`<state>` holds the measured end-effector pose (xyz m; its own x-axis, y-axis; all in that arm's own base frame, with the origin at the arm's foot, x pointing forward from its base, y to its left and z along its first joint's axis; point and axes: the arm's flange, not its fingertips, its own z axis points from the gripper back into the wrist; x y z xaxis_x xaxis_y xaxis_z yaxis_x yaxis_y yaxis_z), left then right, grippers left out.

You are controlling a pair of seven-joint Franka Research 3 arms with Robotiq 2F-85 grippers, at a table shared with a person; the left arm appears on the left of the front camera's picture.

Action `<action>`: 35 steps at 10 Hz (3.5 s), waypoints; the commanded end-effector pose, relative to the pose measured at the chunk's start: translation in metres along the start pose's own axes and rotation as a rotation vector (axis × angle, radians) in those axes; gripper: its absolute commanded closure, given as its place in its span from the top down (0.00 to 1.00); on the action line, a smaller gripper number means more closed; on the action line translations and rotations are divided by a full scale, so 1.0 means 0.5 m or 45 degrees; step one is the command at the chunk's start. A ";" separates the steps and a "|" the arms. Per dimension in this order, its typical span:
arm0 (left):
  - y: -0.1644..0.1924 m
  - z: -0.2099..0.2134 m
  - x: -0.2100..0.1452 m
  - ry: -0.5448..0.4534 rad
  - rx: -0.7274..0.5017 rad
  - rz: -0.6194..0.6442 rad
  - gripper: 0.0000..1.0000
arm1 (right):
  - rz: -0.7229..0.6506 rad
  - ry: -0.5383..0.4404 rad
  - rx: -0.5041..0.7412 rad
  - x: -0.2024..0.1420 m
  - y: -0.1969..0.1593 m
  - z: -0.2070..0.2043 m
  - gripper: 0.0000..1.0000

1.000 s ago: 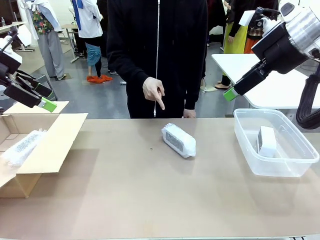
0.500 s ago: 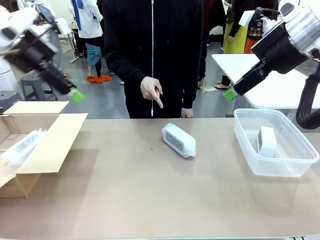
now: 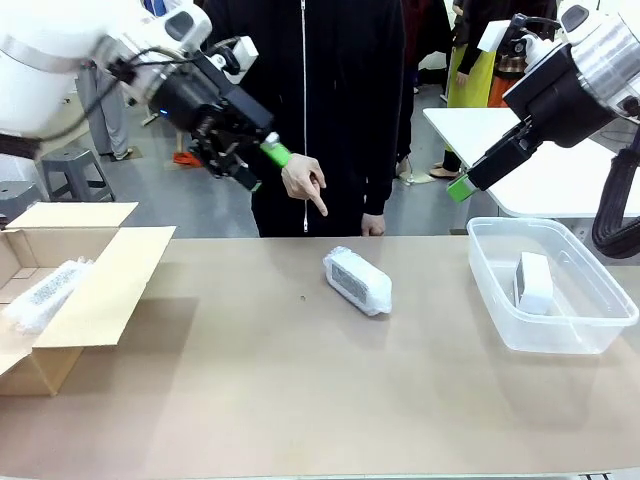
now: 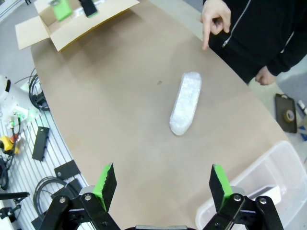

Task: Separate and place wrapped and unwrapped clocks.
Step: Pick up the Digital clock indicated by the person.

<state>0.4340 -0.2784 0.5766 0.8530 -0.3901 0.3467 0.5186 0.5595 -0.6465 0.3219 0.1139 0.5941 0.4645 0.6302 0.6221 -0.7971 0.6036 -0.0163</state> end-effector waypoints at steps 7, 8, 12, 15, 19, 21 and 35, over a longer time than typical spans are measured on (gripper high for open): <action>-0.056 -0.053 0.024 -0.119 0.180 0.389 1.00 | 0.008 -0.003 0.007 0.000 -0.002 -0.001 1.00; -0.075 -0.077 0.033 -0.212 0.146 0.560 1.00 | 0.008 -0.003 0.007 0.000 -0.002 -0.001 1.00; -0.117 -0.181 0.060 -0.460 0.342 1.067 1.00 | 0.008 -0.003 0.007 0.000 -0.002 -0.001 1.00; -0.100 -0.289 0.141 -0.371 0.576 1.248 1.00 | 0.008 -0.003 0.007 0.000 -0.002 -0.001 1.00; -0.010 -0.389 0.198 -0.266 0.605 1.264 1.00 | 0.008 -0.003 0.007 0.000 -0.002 -0.001 1.00; 0.003 -0.378 0.160 -0.271 0.607 1.273 1.00 | 0.008 -0.003 0.007 0.000 -0.002 -0.001 1.00; 0.146 -0.574 0.199 -0.333 0.817 1.470 1.00 | 0.008 -0.003 0.007 0.000 -0.002 -0.001 1.00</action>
<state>0.5290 -0.4741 0.3691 0.7979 0.5996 -0.0621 -0.5929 0.7620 -0.2605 0.3216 0.1143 0.5944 0.4642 0.6316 0.6209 -0.7963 0.6046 -0.0197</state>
